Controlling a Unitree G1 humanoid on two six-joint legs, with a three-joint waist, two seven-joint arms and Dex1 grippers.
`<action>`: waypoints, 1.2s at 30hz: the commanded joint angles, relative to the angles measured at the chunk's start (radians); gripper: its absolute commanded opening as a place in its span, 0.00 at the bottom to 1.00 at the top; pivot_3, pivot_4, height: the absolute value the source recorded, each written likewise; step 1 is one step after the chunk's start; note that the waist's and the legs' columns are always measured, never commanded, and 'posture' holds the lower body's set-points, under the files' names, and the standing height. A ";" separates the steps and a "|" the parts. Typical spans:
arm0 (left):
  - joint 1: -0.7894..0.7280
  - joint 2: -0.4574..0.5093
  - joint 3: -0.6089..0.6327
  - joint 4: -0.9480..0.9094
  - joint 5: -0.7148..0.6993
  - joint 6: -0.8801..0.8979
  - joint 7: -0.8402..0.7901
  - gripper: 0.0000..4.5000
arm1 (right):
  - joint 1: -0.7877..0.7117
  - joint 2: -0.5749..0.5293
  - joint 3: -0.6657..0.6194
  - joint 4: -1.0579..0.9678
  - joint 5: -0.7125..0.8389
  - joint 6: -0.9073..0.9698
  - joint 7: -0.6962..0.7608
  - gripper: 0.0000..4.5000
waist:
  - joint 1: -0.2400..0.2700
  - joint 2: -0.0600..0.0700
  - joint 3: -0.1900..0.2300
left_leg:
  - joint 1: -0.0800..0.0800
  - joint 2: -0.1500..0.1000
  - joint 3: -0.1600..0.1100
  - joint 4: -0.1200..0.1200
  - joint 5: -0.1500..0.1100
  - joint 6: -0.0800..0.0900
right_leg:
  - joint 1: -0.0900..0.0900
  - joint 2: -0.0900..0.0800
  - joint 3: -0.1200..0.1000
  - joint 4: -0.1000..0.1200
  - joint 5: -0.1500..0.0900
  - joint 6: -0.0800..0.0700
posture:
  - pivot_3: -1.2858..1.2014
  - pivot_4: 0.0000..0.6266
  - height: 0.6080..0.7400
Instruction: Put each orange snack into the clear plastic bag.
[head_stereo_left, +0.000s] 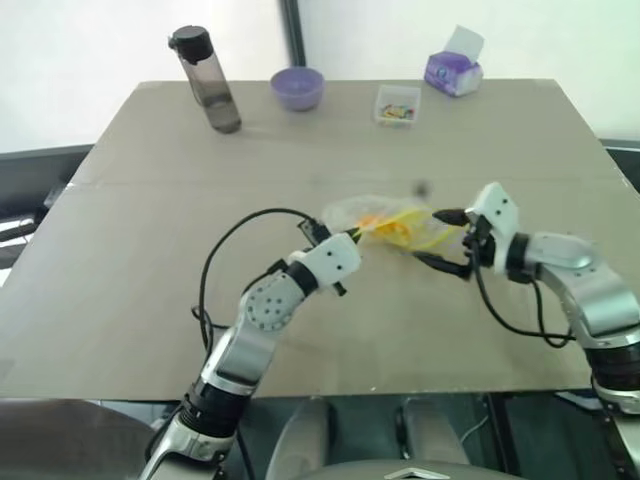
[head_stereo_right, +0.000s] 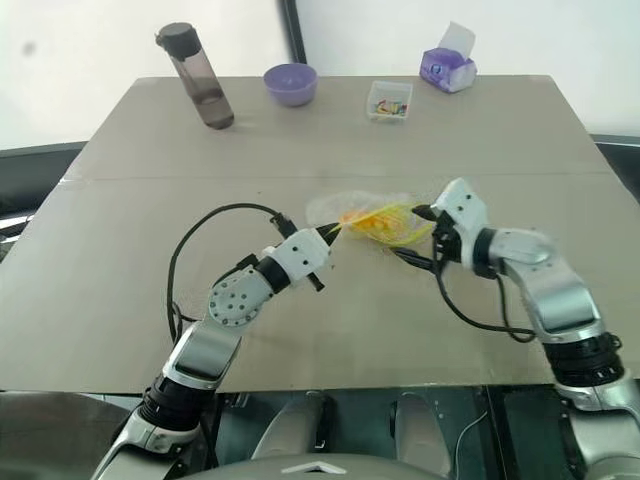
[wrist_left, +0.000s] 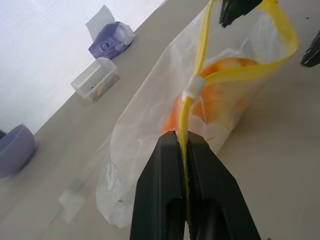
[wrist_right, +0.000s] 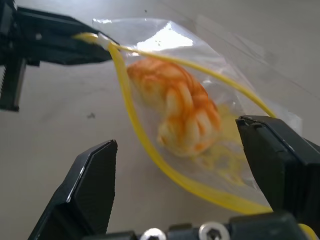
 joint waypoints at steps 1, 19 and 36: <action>0.004 -0.001 0.013 -0.025 -0.005 -0.004 0.011 0.00 | -0.019 -0.103 -0.054 0.005 0.023 -0.020 0.091 0.94 | 0.001 0.000 0.000 | 0.000 0.000 0.000 0.000 0.000 0.000 | 0.000 0.000 0.000 0.000 0.000 0.000 | 0.52 0.24 1.00; 0.006 0.004 0.020 -0.025 -0.011 0.003 0.005 0.00 | -0.088 0.034 0.121 0.276 -0.312 -0.384 -0.136 0.89 | 0.004 0.000 0.000 | 0.000 0.000 0.000 0.001 0.000 -0.001 | 0.000 -0.001 0.000 0.000 0.000 0.000 | 0.52 0.24 1.00; 0.000 0.016 0.026 -0.014 -0.015 -0.008 0.004 0.00 | -0.066 0.000 0.097 0.315 -0.341 -0.455 -0.154 0.01 | 0.000 0.000 0.000 | 0.000 0.000 0.000 0.001 0.000 -0.001 | 0.000 -0.001 0.000 0.000 0.000 0.000 | 0.52 0.24 1.00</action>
